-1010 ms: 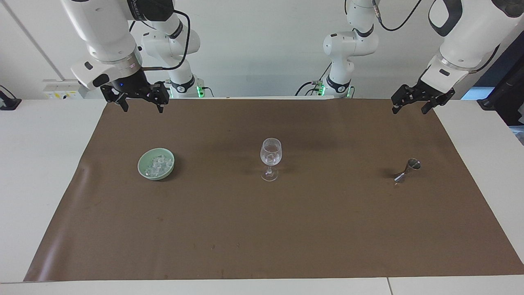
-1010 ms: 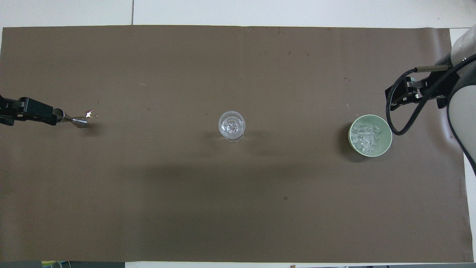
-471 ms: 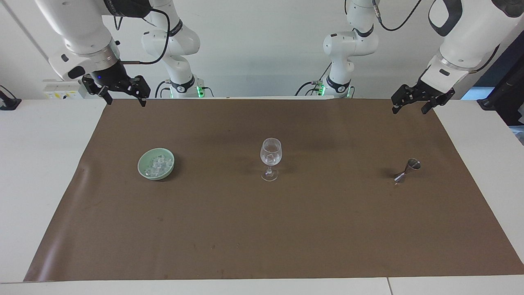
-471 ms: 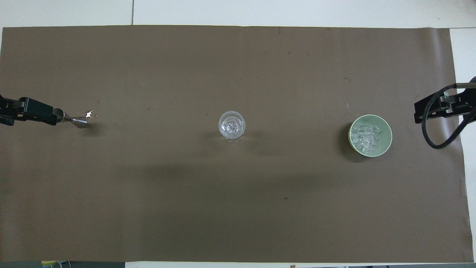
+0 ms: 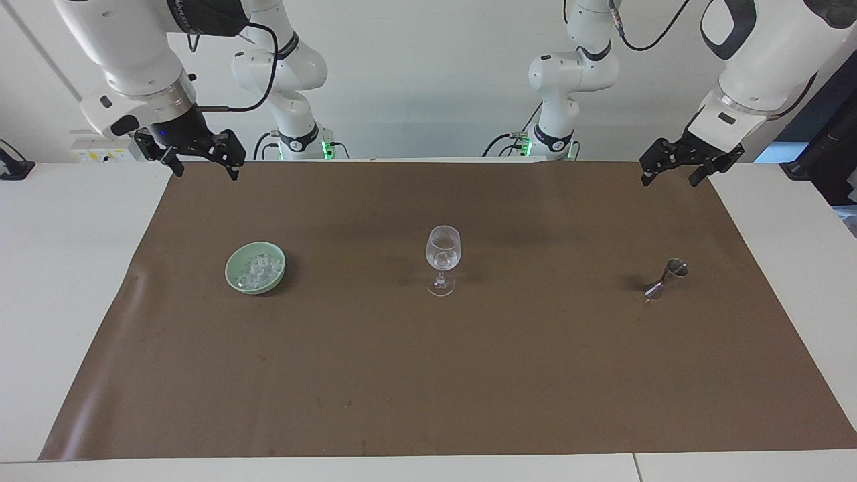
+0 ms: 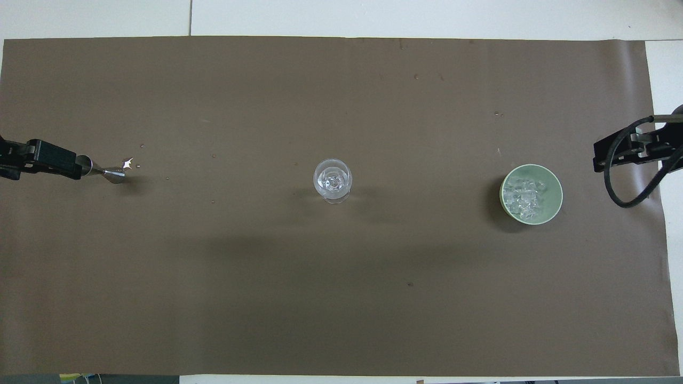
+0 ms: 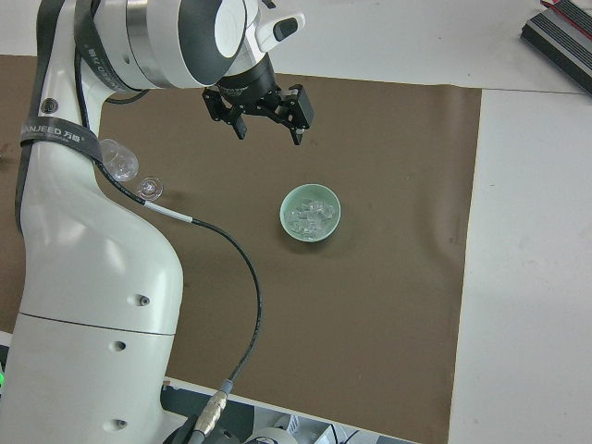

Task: Pour wine and add ice with both arms

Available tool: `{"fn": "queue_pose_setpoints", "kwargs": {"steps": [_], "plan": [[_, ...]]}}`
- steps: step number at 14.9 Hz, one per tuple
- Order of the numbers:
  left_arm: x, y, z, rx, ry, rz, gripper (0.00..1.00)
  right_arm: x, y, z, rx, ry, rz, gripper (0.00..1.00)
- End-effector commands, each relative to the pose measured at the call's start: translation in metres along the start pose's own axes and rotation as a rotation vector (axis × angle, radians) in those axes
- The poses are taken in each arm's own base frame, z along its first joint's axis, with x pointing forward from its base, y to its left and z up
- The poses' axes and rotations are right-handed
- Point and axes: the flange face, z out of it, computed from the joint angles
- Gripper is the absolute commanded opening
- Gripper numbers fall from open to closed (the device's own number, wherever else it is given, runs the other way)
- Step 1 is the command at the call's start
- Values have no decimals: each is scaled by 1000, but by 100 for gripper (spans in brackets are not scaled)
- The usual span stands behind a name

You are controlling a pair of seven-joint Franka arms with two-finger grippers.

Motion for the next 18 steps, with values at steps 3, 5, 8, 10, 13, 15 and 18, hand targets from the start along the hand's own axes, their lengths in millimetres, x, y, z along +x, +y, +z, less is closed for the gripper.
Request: {"fn": "queue_pose_setpoints", "kwargs": {"steps": [3,5,8,10,13,15,18], "plan": [[-5,-2,0,18,11,9,100,2,7,0,31,25,-1,100],[-5,-2,0,18,11,9,100,1,8,1,31,20,-3,100],[-5,-2,0,18,11,9,100,1,7,1,32,22,-5,100],[-5,-2,0,18,11,9,100,1,7,1,32,19,-5,100],[-5,-2,0,18,11,9,100,1,8,1,31,19,-5,100],[-5,-2,0,18,11,9,100,2,19,1,33,23,-24,100],[-5,-2,0,18,11,9,100,3,35,5,35,15,-21,100]]}}
